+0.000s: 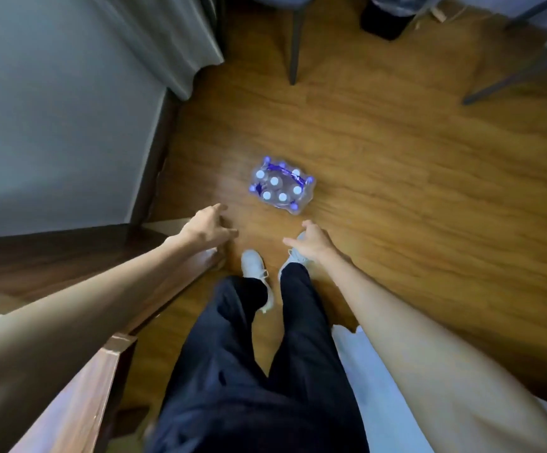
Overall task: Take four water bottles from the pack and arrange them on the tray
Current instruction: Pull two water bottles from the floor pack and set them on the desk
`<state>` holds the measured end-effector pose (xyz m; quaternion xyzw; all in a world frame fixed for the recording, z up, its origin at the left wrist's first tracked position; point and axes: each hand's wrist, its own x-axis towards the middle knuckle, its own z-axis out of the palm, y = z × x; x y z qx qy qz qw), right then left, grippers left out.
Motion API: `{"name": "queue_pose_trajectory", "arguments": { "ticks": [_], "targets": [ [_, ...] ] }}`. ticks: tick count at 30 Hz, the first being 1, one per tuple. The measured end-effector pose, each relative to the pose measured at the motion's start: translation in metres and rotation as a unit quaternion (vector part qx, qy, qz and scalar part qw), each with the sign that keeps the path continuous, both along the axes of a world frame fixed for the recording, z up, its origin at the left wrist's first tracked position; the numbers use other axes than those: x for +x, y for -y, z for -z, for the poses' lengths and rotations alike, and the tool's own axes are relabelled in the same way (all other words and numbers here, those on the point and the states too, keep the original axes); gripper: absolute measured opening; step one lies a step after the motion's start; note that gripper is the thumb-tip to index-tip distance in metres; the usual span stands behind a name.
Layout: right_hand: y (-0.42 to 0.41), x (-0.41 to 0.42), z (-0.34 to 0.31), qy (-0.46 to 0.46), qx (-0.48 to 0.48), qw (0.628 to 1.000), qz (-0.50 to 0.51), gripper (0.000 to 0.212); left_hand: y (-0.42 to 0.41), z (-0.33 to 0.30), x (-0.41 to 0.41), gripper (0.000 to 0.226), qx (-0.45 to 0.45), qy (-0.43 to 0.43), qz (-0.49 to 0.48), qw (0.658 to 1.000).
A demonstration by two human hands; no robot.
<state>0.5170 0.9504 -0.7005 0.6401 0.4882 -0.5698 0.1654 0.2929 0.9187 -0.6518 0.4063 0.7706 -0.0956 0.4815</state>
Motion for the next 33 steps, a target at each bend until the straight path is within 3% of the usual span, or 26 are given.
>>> {"name": "queue_pose_trajectory", "arguments": {
  "ticks": [8, 12, 20, 28, 33],
  "targets": [
    [-0.051, -0.034, 0.164, 0.023, -0.019, 0.999, 0.013, 0.070, -0.065, 0.169, 0.023, 0.066, -0.026, 0.033, -0.020, 0.999],
    [-0.071, -0.060, 0.263, 0.054, 0.008, 0.999, -0.002, 0.057, -0.093, 0.274, 0.018, 0.061, -0.045, 0.008, 0.017, 0.999],
    [-0.078, -0.082, 0.410, 0.115, 0.082, 0.988, -0.062, 0.058, -0.098, 0.447, 0.013, 0.072, -0.057, -0.014, 0.159, 0.985],
    [-0.081, -0.084, 0.457, 0.131, 0.149, 0.977, -0.073, 0.054, -0.096, 0.510, 0.031, 0.062, 0.004, -0.057, 0.182, 0.982],
    [-0.084, -0.086, 0.464, 0.130, 0.137, 0.980, -0.070, 0.065, -0.097, 0.515, 0.037, 0.058, 0.016, -0.074, 0.199, 0.977]
  ]
}}
